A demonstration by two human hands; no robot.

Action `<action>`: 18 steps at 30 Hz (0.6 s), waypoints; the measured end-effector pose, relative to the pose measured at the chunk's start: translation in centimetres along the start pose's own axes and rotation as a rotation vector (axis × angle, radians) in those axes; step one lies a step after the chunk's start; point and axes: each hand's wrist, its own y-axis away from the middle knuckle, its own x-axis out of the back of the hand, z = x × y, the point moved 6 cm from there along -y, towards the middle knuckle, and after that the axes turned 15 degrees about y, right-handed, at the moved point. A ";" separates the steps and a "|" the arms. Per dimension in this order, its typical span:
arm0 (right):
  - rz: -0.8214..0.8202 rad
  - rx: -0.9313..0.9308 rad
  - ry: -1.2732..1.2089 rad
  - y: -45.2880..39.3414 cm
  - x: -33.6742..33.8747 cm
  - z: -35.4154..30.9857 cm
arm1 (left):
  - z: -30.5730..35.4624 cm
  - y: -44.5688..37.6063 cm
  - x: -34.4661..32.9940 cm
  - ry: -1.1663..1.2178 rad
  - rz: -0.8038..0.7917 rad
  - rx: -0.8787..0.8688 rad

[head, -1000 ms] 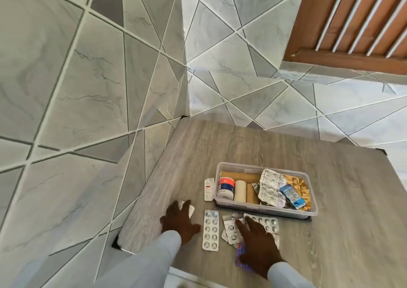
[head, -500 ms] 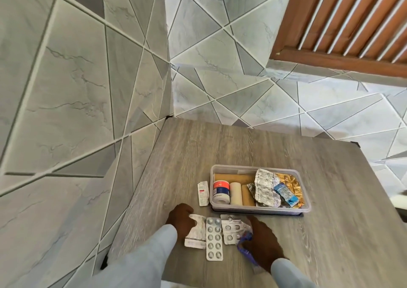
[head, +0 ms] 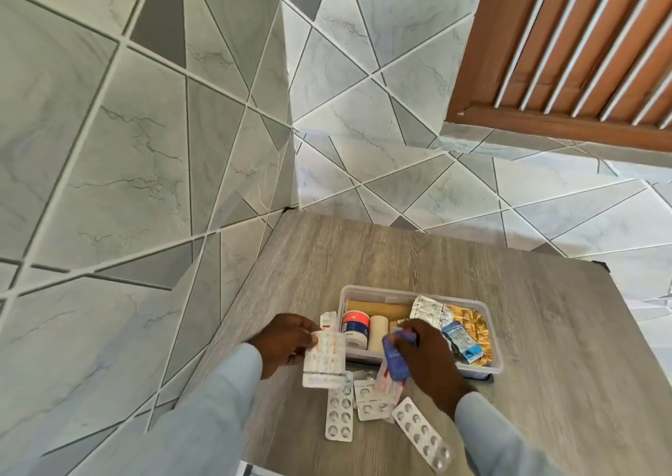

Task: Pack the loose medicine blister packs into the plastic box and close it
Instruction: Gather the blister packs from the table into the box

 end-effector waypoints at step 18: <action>-0.114 0.005 0.292 -6.0 -0.3 -0.2 | 5.0 -5.5 -6.8 -0.611 0.181 -0.377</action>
